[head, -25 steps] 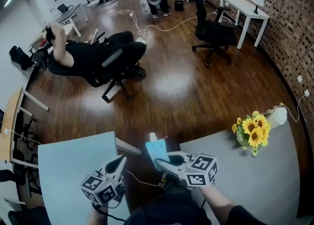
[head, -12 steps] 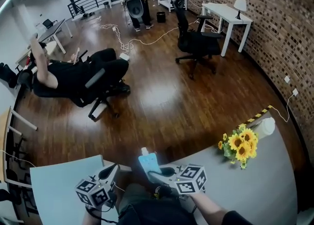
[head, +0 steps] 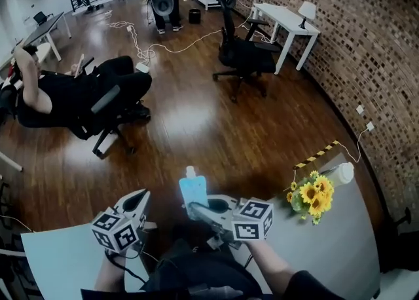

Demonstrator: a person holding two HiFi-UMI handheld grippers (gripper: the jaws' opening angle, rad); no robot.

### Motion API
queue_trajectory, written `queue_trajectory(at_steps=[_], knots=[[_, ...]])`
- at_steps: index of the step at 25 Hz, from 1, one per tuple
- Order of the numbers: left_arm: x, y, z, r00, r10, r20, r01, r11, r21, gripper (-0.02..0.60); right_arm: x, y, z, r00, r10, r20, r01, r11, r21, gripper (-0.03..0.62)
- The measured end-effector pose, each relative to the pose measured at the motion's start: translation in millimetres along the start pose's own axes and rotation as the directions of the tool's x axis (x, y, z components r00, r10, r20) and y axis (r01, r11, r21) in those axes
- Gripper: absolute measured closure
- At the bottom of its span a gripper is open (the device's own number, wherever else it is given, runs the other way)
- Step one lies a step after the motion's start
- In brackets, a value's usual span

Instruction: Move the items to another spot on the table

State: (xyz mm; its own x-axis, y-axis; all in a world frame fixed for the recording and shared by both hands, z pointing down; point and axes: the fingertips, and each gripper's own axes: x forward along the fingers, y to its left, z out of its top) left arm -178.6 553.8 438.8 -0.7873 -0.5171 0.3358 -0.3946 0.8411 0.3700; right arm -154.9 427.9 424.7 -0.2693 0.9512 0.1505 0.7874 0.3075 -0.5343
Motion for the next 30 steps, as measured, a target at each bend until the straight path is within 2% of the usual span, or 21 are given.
queue_trajectory(at_steps=[3,9,13,19,24,30], knots=[[7.5,27.6,19.9,0.999,-0.034,0.040,0.035,0.999,-0.035,0.588,30.8,-2.9,27.8,1.000,-0.026,-0.003,0.026,0.999,-0.033,0.549],[6.6,97.8,41.6,0.993,-0.028,0.116,0.045,0.988,-0.149,0.588,81.5,-3.9,62.4,0.998,-0.060,-0.008,0.059,0.996,-0.063,0.549],[6.0,122.5,49.7,0.991,-0.055,0.125,0.073,0.987,-0.144,0.588,110.8,-3.5,69.4,0.998,-0.064,-0.023,0.062,0.995,-0.080,0.552],[10.0,142.1,53.7,0.986,-0.082,0.147,0.112,0.973,-0.204,0.588,142.2,12.6,65.3,0.993,-0.027,-0.115,0.010,0.990,-0.141,0.553],[15.3,136.3,75.8,0.961,-0.171,0.216,0.207,0.966,-0.158,0.586,154.2,2.9,80.8,0.993,-0.037,-0.108,0.020,0.987,-0.158,0.553],[15.4,137.3,84.6,0.958,-0.195,0.211,0.222,0.969,-0.112,0.581,159.0,-5.3,80.9,0.993,-0.050,-0.108,0.033,0.988,-0.153,0.551]])
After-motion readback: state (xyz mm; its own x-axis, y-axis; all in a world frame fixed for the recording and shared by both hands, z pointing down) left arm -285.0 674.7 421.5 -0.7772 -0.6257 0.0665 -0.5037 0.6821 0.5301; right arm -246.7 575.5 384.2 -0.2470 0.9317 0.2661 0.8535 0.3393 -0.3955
